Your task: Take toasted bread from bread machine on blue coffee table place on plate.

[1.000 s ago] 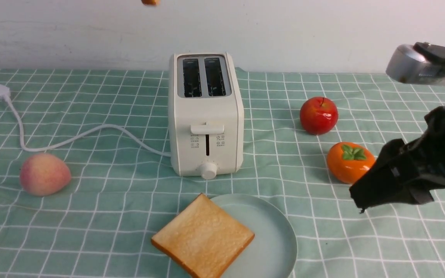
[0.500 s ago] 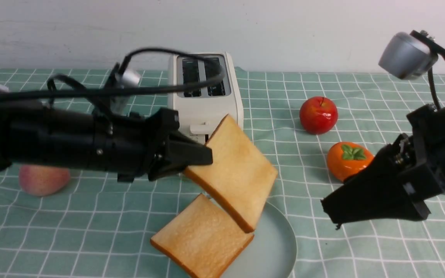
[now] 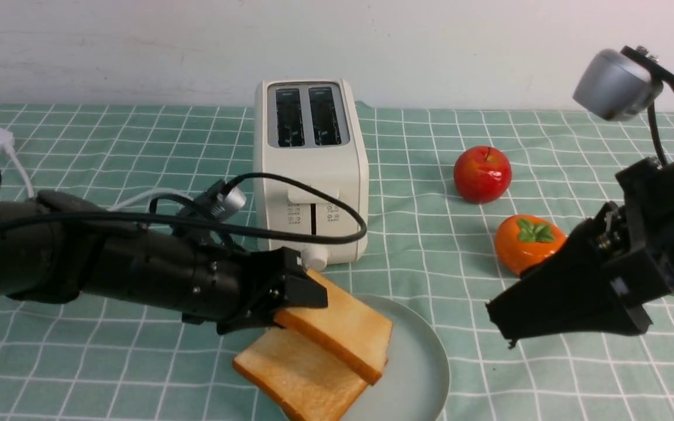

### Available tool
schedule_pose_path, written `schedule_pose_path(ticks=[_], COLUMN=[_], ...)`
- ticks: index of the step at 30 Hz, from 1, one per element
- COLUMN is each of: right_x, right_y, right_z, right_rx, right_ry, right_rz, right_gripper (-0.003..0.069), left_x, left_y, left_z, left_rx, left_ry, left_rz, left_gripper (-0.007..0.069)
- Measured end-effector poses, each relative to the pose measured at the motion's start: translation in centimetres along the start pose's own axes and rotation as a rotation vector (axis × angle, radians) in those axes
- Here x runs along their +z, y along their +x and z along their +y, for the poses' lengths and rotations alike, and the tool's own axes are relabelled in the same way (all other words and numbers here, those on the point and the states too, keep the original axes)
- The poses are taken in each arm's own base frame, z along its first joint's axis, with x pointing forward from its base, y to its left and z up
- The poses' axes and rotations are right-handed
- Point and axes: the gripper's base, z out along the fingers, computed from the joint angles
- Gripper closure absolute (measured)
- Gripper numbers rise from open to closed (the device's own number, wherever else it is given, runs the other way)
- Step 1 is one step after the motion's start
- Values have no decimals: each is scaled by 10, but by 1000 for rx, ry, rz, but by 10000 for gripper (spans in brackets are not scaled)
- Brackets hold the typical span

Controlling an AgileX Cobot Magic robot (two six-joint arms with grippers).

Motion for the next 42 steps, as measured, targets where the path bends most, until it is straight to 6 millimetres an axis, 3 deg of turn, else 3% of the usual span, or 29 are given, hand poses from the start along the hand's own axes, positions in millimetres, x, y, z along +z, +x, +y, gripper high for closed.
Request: schedule_pose_path(ticks=[2, 4, 6, 8, 9, 10, 11, 12, 15, 17, 19, 21, 24, 27, 28, 32, 34, 36, 40, 42], right_x=[0, 0, 0, 0, 0, 0, -1, -3, -10, -19, -24, -28, -33, -40, -48, -64, -72, -75, -61, -54], right_y=[0, 0, 0, 1, 1, 2, 3, 4, 4, 5, 5, 6, 7, 8, 11, 26, 51, 64, 129, 143], right_z=[0, 0, 0, -1, -2, -6, -7, -15, -28, -39, -42, -40, -37, -32, -24, -5, 8, 14, 16, 13], right_rx=[0, 0, 0, -5, -6, 20, 22, 83, 177, 237, 263, 280, 301, 310, 307, 257, 176, 125, 16, 6], right_ry=[0, 0, 1, 15, 21, 61, 75, 152, 275, 394, 451, 469, 483, 496, 502, 514, 540, 557, 619, 628], right_rz=[0, 0, 1, 9, 12, 26, 30, 28, -4, -45, -79, -100, -125, -155, -195, -308, -421, -488, -665, -687], right_gripper=[111, 111, 113, 124, 126, 154, 158, 205, 307, 447, 585, 657, 678, 678, 678, 678, 676, 676, 675, 675], left_x=[-17, -30, -63, -94, -96, -124, -126, -148, -168, -185, -189, -187, -181, -179, -181, -189, -199, -201, -218, -224], left_y=[-14, -24, -42, -56, -56, -62, -62, -60, -53, -41, -30, -16, 10, 29, 43, 67, 96, 109, 176, 192], left_z=[-9, -16, -29, -38, -38, -46, -46, -54, -63, -76, -88, -100, -110, -110, -106, -96, -84, -78, -57, -53], left_rx=[57, 94, 152, 187, 186, 200, 200, 202, 205, 214, 246, 287, 340, 364, 365, 341, 322, 317, 325, 340], left_ry=[-14, -25, -38, -63, -61, -87, -85, -108, -134, -141, -124, -93, -52, -38, -40, -66, -80, -80, -17, 12], left_rz=[-55, -93, -162, -202, -201, -213, -210, -207, -218, -234, -224, -196, -132, -91, -76, -78, -91, -87, -118, -152], left_gripper=[1, -23, -36, -21, -19, 16, 21, 69, 145, 258, 368, 480, 627, 638, 638, 638, 638, 638, 638, 638])
